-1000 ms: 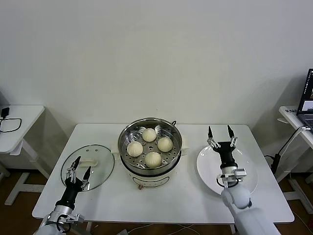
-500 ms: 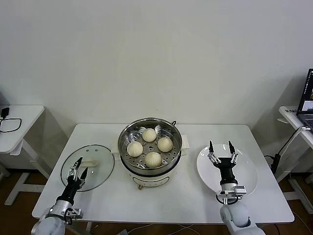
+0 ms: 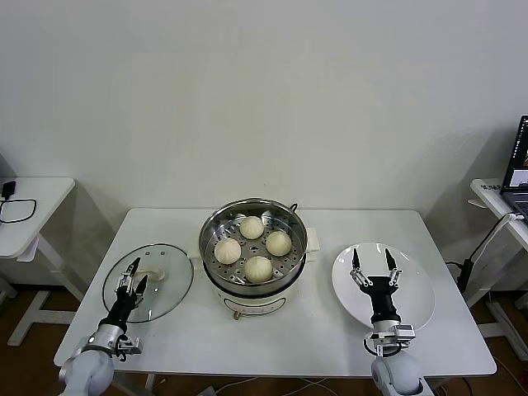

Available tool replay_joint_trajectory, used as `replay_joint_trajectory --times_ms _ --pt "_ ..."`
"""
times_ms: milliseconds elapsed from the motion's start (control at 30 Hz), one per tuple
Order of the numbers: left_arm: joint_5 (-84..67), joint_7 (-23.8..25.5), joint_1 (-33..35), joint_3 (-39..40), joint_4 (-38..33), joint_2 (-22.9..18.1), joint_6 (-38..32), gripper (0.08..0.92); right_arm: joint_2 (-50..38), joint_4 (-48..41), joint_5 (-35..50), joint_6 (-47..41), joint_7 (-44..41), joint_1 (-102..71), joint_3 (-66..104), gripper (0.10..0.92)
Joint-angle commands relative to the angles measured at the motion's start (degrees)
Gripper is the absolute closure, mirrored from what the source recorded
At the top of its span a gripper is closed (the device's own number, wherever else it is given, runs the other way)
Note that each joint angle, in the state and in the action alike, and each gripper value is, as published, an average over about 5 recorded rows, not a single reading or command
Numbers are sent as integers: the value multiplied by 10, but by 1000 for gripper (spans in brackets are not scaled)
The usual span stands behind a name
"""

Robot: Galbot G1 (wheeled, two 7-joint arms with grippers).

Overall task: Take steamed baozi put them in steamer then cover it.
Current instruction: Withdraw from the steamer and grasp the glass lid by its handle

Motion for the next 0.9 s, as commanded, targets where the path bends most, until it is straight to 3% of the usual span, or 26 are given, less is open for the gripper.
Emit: replay_joint_trajectory --times_ms 33,733,900 --pt "-1 4 -30 11 24 1 15 177 4 0 -7 1 -2 -6 4 203" --pt "-7 16 -64 30 52 -1 34 181 8 -5 -25 3 -5 -8 6 203" --pt "-10 20 -65 31 56 -1 36 279 8 -6 -26 2 -5 -6 6 203"
